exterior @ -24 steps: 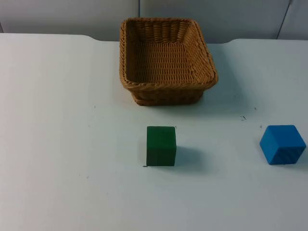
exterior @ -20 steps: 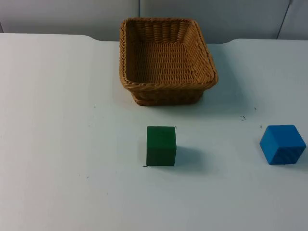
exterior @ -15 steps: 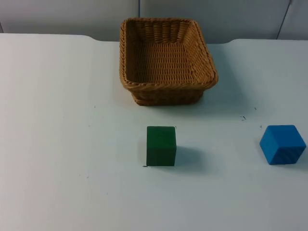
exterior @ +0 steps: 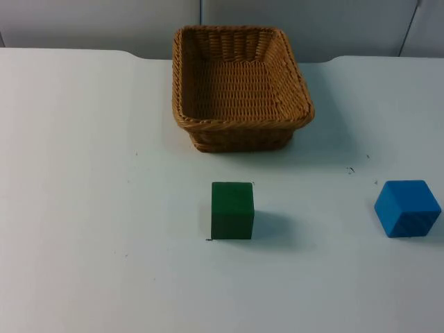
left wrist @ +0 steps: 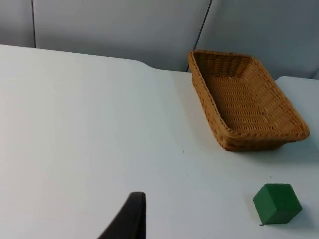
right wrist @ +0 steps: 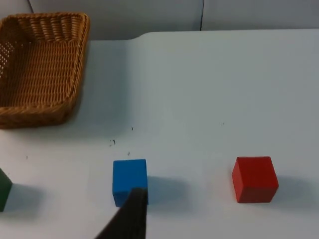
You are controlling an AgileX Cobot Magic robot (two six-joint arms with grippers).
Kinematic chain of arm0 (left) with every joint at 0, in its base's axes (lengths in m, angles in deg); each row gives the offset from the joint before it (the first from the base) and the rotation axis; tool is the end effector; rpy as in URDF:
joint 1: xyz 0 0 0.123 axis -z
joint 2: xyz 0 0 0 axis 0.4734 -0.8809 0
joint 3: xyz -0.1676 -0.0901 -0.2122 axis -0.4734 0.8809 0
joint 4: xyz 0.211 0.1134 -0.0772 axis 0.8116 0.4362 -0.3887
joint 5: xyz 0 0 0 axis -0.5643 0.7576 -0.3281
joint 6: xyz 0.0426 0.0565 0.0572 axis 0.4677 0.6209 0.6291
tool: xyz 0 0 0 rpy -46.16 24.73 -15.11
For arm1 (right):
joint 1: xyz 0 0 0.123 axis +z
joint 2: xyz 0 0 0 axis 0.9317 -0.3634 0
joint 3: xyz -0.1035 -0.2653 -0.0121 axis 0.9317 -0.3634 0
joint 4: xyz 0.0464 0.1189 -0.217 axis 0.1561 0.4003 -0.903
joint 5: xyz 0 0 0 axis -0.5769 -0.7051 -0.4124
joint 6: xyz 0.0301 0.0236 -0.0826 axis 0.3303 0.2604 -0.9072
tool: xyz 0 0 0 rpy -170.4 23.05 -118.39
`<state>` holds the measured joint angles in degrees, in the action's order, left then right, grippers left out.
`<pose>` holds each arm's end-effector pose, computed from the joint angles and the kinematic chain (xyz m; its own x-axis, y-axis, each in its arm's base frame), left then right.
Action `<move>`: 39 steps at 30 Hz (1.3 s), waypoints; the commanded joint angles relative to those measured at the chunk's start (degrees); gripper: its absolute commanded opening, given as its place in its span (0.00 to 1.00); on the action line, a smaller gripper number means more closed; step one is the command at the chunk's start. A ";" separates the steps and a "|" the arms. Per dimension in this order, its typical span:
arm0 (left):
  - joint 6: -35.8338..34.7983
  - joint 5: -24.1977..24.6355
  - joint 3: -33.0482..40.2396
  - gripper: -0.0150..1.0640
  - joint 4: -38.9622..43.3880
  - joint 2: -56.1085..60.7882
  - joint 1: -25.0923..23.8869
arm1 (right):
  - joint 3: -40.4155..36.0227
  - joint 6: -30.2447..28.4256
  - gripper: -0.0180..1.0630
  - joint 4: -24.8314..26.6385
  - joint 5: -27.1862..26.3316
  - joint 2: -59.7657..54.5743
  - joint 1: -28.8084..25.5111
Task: Pick up the basket with the left hand and place the blue cube into the basket with the right hand.
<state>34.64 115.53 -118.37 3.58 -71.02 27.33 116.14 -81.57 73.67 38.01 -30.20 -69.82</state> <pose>0.0380 -0.0200 0.3221 -0.4273 -0.1637 -0.8892 0.1239 0.9636 -0.2370 0.0525 -0.0010 0.3229 -0.4921 -0.0187 -0.8703 0.0057 0.9997 -0.0247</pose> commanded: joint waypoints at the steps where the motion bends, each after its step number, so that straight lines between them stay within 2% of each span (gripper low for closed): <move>1: 0.62 -2.89 -0.16 0.99 -1.61 -2.98 -0.13 | 1.55 -0.44 0.99 0.00 -2.90 -2.91 -0.36; 5: 4.94 -8.14 -0.16 0.99 -5.99 -9.71 -0.13 | 5.53 -0.44 0.98 0.00 -4.95 -9.26 -0.36; 6: 4.94 -8.14 -0.16 0.99 -5.99 -9.71 -0.13 | 5.53 -0.44 0.98 0.00 -4.95 -9.26 -0.36; 10: 11.01 -14.68 -0.16 0.99 -10.98 -16.20 -0.13 | 9.52 -0.44 0.98 0.00 -7.03 -15.66 -0.36; 12: 11.45 -15.77 -0.41 0.99 -11.53 -17.81 -0.13 | 10.61 -0.44 0.98 0.00 -7.03 -17.23 -0.36; 16: 12.86 -16.25 -2.68 0.99 -11.62 -22.79 -0.13 | 13.26 -0.53 0.98 0.00 -7.03 -22.95 -0.36; 20: 15.84 -16.25 -8.12 0.99 -13.00 -30.45 -0.13 | 16.36 -0.53 0.98 0.34 -8.13 -30.59 -0.36; 28: 17.35 -16.35 -14.58 0.99 -13.23 -40.29 -0.13 | 17.89 -1.20 0.98 0.53 -10.02 -39.09 -0.36; 32: 17.35 -16.35 -16.92 0.99 -13.33 -45.02 -0.13 | 17.89 -5.00 0.98 3.64 -10.91 -42.28 -0.36; 36: 22.13 -16.70 -19.27 0.99 -17.76 -51.49 -0.13 | 17.89 -9.47 0.98 9.56 -11.49 -46.58 -0.36; 39: 26.18 -17.00 -20.26 0.99 -21.68 -55.19 -0.03 | 17.89 -9.98 0.98 9.55 -11.49 -48.22 -0.36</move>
<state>59.62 99.05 -138.05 -16.38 -125.55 27.33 133.62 -90.42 82.59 27.34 -77.79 -69.82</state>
